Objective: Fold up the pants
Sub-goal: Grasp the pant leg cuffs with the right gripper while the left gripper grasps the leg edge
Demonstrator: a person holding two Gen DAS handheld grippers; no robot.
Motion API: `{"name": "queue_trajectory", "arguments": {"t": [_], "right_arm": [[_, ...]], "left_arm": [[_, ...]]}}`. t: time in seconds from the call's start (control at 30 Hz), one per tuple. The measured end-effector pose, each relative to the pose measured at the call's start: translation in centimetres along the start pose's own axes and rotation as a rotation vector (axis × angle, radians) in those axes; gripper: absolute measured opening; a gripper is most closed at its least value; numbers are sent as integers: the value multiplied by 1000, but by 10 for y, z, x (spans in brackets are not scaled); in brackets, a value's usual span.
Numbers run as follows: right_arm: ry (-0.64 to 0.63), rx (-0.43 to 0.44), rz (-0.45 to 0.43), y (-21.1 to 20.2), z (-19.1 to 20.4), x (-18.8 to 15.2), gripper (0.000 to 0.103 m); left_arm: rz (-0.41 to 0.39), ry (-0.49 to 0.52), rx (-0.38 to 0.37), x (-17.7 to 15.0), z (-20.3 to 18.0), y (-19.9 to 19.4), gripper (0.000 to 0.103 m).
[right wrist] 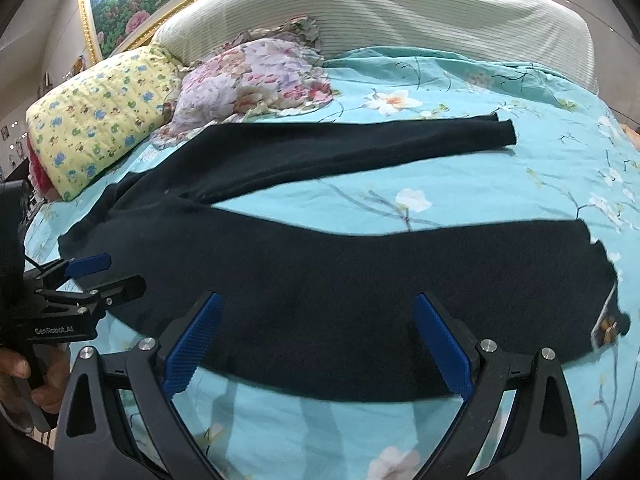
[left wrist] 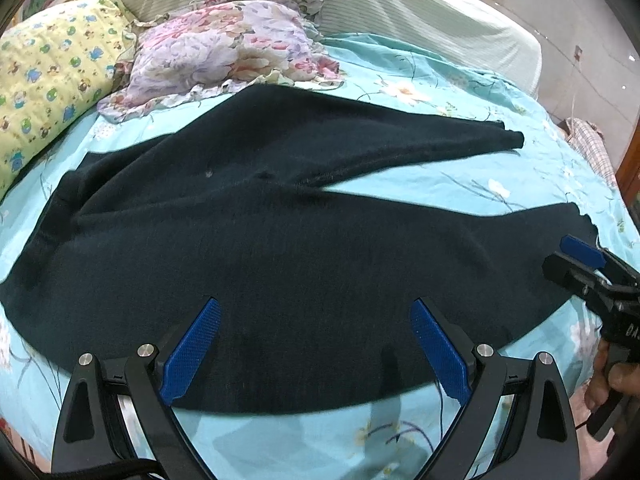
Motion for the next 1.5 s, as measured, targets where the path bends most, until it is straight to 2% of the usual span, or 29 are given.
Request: {"name": "queue_trajectory", "arguments": {"t": [0.33, 0.6, 0.83, 1.03, 1.27, 1.33, 1.5], "right_arm": [[90, -34, 46, 16, -45, 51, 97], [143, -35, 68, 40, -98, 116, 97], [203, -44, 115, 74, -148, 160, 97], [260, -48, 154, 105, -185, 175, 97], [279, -52, 186, 143, -212, 194, 96], [271, -53, 202, 154, -216, 198, 94], [253, -35, 246, 172, -219, 200, 75]], "left_arm": [[7, 77, -31, 57, 1, 16, 97], [46, 186, -100, 118, -9, 47, 97], [85, 249, -161, 167, -20, 90, 97], [104, 317, -183, 199, -40, 128, 97], [164, 367, -214, 227, -56, 183, 97], [184, 368, -229, 232, -55, 196, 97], [276, 420, -297, 240, -61, 227, 97]]}}
Point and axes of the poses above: each gripper's, at about its wrist camera, not at the fingertips, and y roughly the way its jaws point, z to its left, x to its top, the point moved 2 cm from there along y, roughly the way its jaws point, and after that the axes turned 4 degrees about -x, right-handed, at the moved point
